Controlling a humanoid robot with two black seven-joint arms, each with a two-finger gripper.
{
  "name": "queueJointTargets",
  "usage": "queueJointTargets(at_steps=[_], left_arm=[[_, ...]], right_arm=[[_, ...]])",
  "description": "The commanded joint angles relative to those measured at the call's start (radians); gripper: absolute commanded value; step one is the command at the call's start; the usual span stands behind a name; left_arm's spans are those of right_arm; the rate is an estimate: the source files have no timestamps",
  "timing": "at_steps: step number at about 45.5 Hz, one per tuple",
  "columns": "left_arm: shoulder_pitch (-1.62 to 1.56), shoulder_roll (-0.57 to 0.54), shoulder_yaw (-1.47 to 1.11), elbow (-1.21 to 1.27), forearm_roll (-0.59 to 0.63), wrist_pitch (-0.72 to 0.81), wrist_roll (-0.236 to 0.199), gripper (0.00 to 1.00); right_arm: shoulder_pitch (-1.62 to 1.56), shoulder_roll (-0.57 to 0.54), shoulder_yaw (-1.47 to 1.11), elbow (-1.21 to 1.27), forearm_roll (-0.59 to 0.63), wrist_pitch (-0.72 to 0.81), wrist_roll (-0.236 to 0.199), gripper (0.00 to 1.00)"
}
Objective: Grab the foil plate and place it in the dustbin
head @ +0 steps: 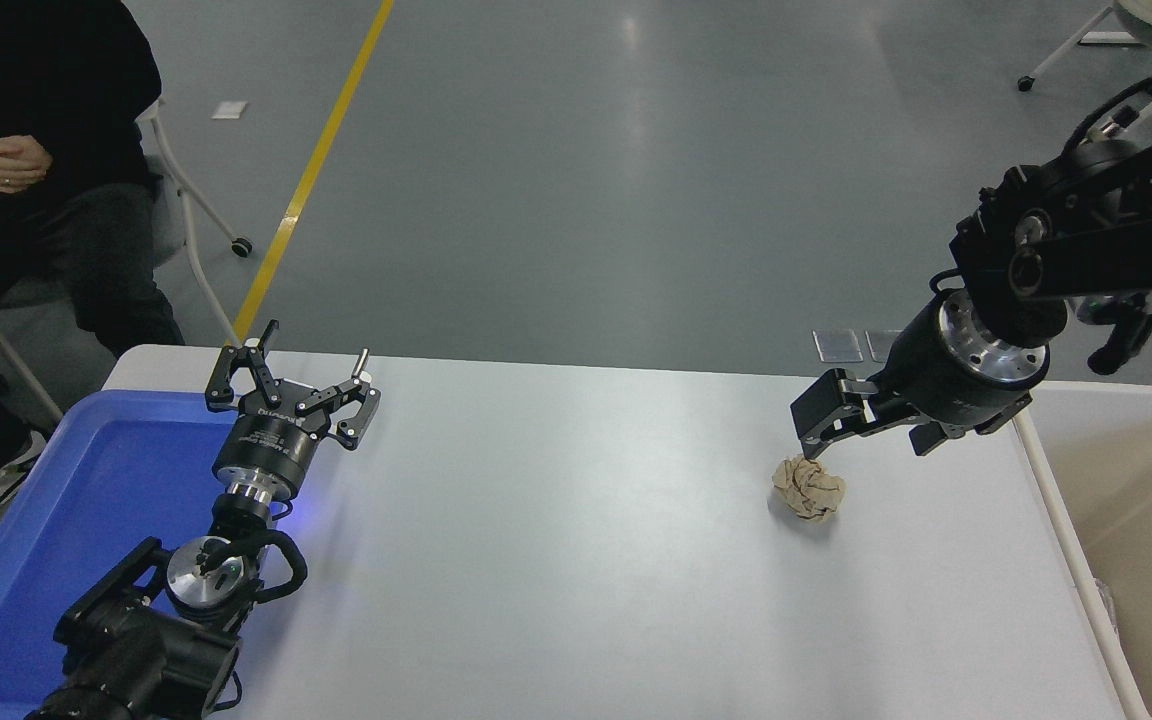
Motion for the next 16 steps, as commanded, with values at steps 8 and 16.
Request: queueJointTargets(at_steps=[8, 16], left_arm=[[0.0, 0.0, 0.0, 0.0, 0.0, 0.001, 0.0, 0.99], [0.0, 0.0, 0.0, 0.0, 0.0, 0.001, 0.0, 0.99]], right_arm=[[0.06, 0.032, -0.047, 0.005, 0.125, 0.024, 0.004, 1.0], [0.069, 0.063, -0.049, 0.006, 0.128, 0.04, 0.016, 1.0]])
